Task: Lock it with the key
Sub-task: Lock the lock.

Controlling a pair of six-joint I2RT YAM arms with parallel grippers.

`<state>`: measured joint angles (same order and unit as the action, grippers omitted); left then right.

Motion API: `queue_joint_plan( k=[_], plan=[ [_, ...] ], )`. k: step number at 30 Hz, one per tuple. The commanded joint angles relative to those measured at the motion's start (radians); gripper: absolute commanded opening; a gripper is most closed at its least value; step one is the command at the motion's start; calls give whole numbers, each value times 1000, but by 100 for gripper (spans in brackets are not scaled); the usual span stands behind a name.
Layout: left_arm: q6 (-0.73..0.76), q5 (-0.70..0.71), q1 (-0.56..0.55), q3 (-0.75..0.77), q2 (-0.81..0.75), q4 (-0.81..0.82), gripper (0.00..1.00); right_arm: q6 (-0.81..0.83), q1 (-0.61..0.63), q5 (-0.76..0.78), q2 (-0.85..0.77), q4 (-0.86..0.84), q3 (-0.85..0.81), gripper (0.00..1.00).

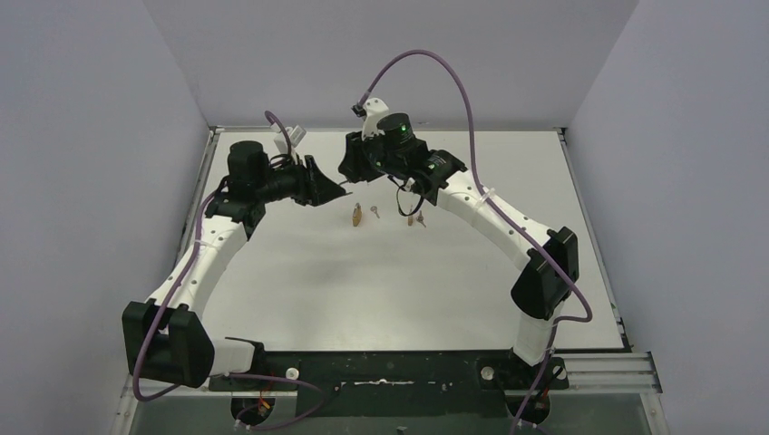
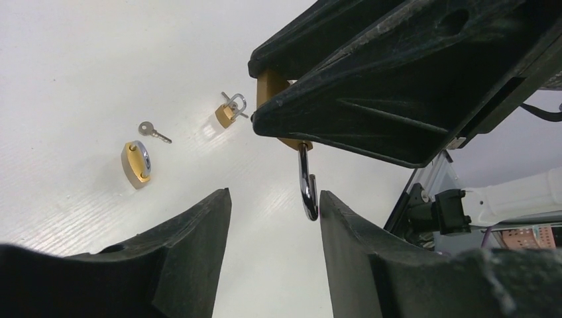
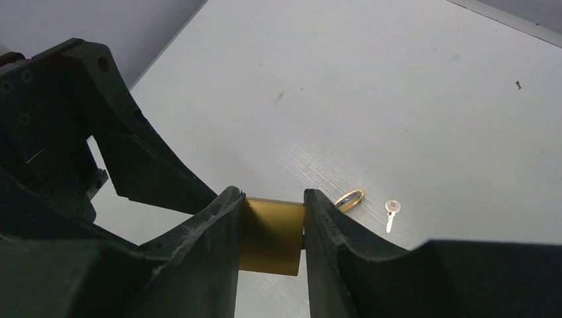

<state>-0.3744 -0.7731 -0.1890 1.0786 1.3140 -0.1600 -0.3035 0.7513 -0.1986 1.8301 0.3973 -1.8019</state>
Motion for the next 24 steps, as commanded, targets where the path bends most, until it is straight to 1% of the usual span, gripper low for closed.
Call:
queue_joint_plan(
  k=[1, 6, 10, 11, 12, 14, 15, 19, 22, 23, 24],
  plan=[
    [-24, -14, -7, 7, 6, 86, 47, 4, -7, 11, -67, -72, -5, 0],
    [-90, -41, -12, 0, 31, 188, 46, 6, -7, 15, -72, -65, 0, 0],
    [-95, -45, -29, 8, 50, 203, 44, 5, -7, 23, -77, -65, 9, 0],
    [-95, -49, -33, 11, 56, 203, 39, 6, -7, 24, -78, -68, 12, 0],
    [-93, -50, -38, 14, 61, 201, 29, 4, -8, 24, -80, -70, 15, 0],
    [-90, -58, -44, 16, 69, 201, 4, 4, -9, 25, -84, -72, 19, 0],
    [-90, -69, -46, 15, 72, 208, 0, 3, -11, 24, -85, -71, 21, 0],
    [-75, -152, -46, 9, 80, 239, 0, -5, -23, 16, -99, -73, 27, 0],
    [-56, -257, -44, 22, 98, 251, 0, -5, -36, 15, -120, -70, 30, 0],
    [-56, -308, -45, 42, 110, 253, 0, 1, -43, 13, -129, -63, 27, 2],
    [-61, -364, -46, 58, 125, 255, 0, 7, -50, 11, -139, -53, 23, 12]
  ],
)
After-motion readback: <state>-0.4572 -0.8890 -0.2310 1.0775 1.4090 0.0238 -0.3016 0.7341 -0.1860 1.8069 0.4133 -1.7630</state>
